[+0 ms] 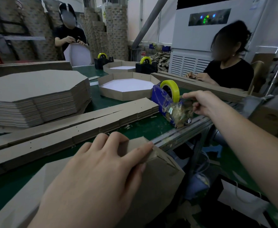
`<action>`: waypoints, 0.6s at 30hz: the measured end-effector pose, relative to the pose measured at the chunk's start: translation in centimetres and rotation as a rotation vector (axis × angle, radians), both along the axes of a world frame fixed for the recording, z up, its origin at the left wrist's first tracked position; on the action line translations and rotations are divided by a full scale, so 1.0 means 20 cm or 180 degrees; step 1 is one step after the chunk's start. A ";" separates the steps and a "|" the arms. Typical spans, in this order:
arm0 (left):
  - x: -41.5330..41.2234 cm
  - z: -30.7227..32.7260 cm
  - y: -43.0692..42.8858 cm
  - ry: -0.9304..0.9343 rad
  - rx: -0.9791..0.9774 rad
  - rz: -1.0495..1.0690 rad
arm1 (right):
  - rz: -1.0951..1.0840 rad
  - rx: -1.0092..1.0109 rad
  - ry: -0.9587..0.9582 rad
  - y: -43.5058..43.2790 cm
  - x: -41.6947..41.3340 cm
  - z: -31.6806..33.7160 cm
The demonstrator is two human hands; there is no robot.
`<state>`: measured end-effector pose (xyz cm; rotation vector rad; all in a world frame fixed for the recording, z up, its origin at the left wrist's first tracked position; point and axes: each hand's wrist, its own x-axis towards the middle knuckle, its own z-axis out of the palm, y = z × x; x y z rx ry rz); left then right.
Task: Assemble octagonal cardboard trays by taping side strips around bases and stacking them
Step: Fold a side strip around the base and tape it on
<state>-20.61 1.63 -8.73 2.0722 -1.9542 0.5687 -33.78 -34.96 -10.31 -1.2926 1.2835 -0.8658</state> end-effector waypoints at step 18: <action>0.03 -0.01 0.00 -0.0039 -0.0062 -0.0029 | -0.0143 -0.0914 -0.0743 0.26 -0.15 -0.28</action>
